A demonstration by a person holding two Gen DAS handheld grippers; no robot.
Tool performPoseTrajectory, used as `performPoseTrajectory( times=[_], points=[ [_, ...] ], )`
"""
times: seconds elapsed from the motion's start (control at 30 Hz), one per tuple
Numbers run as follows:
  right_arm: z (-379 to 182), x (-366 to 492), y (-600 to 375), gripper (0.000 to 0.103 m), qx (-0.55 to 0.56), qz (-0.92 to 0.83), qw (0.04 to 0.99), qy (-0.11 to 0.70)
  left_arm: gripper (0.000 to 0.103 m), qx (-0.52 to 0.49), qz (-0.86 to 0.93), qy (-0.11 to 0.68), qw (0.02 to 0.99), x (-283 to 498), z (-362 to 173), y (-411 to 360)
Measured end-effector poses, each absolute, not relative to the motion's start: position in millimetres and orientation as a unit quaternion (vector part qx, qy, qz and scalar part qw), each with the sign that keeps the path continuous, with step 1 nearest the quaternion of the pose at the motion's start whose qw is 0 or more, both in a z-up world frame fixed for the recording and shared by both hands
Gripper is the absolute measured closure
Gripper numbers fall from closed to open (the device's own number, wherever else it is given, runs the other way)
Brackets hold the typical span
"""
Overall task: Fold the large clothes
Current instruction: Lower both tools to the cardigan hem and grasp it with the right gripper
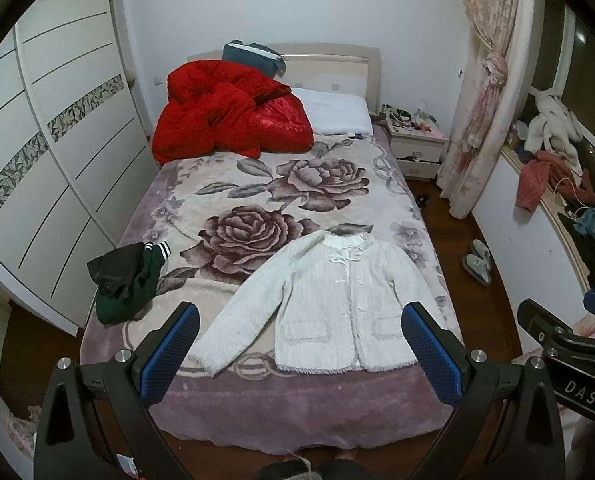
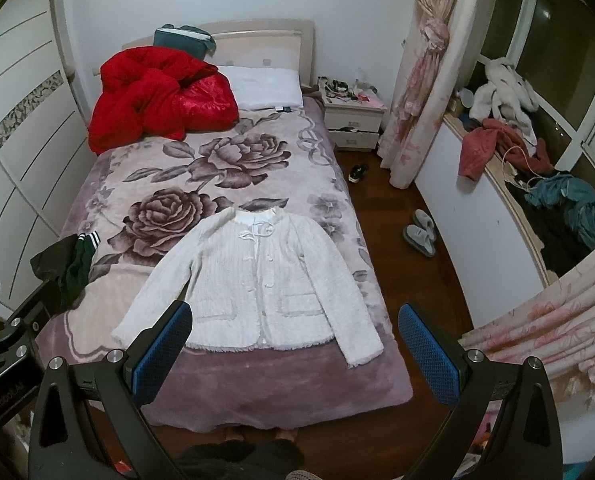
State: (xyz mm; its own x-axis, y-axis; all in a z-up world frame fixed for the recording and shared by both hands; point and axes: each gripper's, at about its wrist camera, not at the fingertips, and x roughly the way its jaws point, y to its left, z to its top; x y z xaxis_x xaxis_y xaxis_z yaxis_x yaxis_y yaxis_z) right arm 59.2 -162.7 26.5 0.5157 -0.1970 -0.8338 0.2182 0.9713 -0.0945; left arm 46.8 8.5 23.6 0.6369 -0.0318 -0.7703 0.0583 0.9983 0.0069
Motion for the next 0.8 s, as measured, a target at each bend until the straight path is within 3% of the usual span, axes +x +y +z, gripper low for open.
performPoseTrajectory(
  times=[0.2,0.43,0.8],
  points=[
    [-30,97,-185,0.0,0.061,-0.148,0.858,0.489,0.0,0.052,-0.008,0.398,0.916,89,-28,11],
    [-179,155,-278,0.0,0.115,-0.21,0.808,0.538,0.0,0.065,0.013,0.446,0.893,158,-161,-8],
    [-515,205,-501,0.0,0.193,-0.255,0.692,0.648,0.0,0.116,0.063,0.557,0.82,208,-397,-52]
  ],
)
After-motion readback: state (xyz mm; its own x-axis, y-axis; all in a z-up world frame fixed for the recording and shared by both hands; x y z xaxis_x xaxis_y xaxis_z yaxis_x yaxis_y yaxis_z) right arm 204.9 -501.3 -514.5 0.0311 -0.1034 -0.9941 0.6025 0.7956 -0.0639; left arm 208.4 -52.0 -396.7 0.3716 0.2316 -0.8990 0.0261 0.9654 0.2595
